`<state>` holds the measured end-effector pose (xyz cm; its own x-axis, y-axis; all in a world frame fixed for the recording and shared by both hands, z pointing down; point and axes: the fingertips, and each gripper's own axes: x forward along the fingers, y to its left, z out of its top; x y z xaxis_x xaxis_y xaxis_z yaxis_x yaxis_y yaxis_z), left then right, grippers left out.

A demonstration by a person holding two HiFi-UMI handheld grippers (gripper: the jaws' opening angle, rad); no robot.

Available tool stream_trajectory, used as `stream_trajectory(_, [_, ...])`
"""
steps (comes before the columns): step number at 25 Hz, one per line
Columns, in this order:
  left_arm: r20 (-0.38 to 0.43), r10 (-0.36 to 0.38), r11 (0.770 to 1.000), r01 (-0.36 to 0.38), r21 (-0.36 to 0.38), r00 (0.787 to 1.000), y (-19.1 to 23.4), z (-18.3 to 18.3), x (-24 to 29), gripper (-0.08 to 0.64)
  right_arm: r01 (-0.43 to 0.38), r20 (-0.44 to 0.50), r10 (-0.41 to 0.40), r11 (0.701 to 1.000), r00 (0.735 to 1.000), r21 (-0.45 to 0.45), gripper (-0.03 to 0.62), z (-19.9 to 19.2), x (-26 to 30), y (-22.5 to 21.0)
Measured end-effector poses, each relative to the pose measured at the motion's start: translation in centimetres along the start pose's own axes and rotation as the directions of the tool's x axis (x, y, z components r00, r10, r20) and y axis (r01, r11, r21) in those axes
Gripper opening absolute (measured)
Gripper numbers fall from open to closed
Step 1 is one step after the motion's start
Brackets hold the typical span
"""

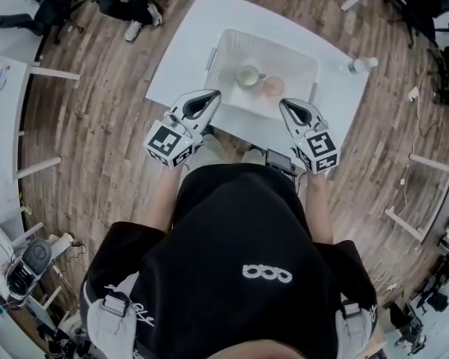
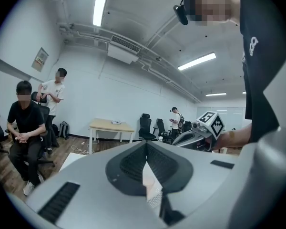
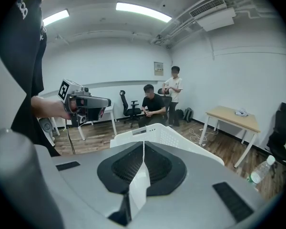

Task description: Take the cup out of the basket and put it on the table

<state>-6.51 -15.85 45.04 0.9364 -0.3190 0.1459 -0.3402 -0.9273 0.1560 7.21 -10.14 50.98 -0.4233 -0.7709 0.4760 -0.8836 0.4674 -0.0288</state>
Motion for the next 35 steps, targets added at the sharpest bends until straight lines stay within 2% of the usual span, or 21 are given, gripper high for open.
stream_trajectory(6, [0.004, -0.001, 1.000, 0.001, -0.008, 1.000, 1.5, -0.2, -0.3, 0.008, -0.019, -0.040, 0.018, 1.000, 0.999, -0.021, 0.026, 0.2, 2.6, -0.2])
stream_trajectory(10, [0.005, 0.010, 1.000, -0.010, -0.018, 1.000, 1.8, -0.5, -0.3, 0.008, -0.051, -0.104, 0.044, 0.997, 0.994, -0.063, 0.026, -0.2, 4.8, -1.2])
stream_trajectory(13, [0.006, 0.017, 1.000, -0.017, -0.023, 1.000, 2.3, -0.8, -0.6, 0.008, -0.095, -0.169, 0.076, 0.990, 0.983, -0.106, 0.028, -0.5, 7.9, -2.0])
stream_trajectory(16, [0.011, 0.035, 0.999, -0.035, -0.025, 0.999, 2.6, -1.0, -0.5, 0.008, -0.157, -0.260, 0.114, 0.977, 0.959, -0.147, 0.028, -1.7, 11.5, -3.2])
stream_trajectory(20, [0.016, 0.058, 0.998, -0.057, -0.036, 0.998, 3.2, -1.3, -0.8, 0.008, -0.233, -0.405, 0.135, 0.952, 0.904, -0.201, 0.029, -4.6, 16.5, -4.4])
stream_trajectory(24, [0.020, 0.078, 0.996, -0.078, -0.035, 0.997, 3.6, -1.4, -1.2, 0.008, -0.305, -0.542, 0.138, 0.924, 0.829, -0.232, 0.034, -8.3, 20.4, -5.3])
stream_trajectory(27, [0.022, 0.100, 0.994, -0.099, -0.042, 0.995, 4.2, -1.6, -1.9, 0.008, -0.327, -0.625, 0.114, 0.915, 0.772, -0.238, 0.053, -11.1, 22.6, -6.4])
stream_trajectory(31, [0.017, 0.132, 0.990, -0.131, -0.051, 0.991, 5.2, -2.0, -3.1, 0.008, -0.350, -0.716, 0.102, 0.914, 0.690, -0.206, 0.090, -14.2, 24.7, -7.3])
stream_trajectory(33, [0.015, 0.145, 0.988, -0.144, -0.054, 0.989, 5.6, -2.3, -3.4, 0.008, -0.367, -0.734, 0.126, 0.913, 0.667, -0.176, 0.091, -15.0, 25.7, -7.1])
stream_trajectory(35, [0.013, 0.156, 0.986, -0.155, -0.056, 0.988, 6.0, -2.5, -3.5, 0.008, -0.403, -0.739, 0.188, 0.907, 0.647, -0.122, 0.091, -15.6, 26.6, -6.1])
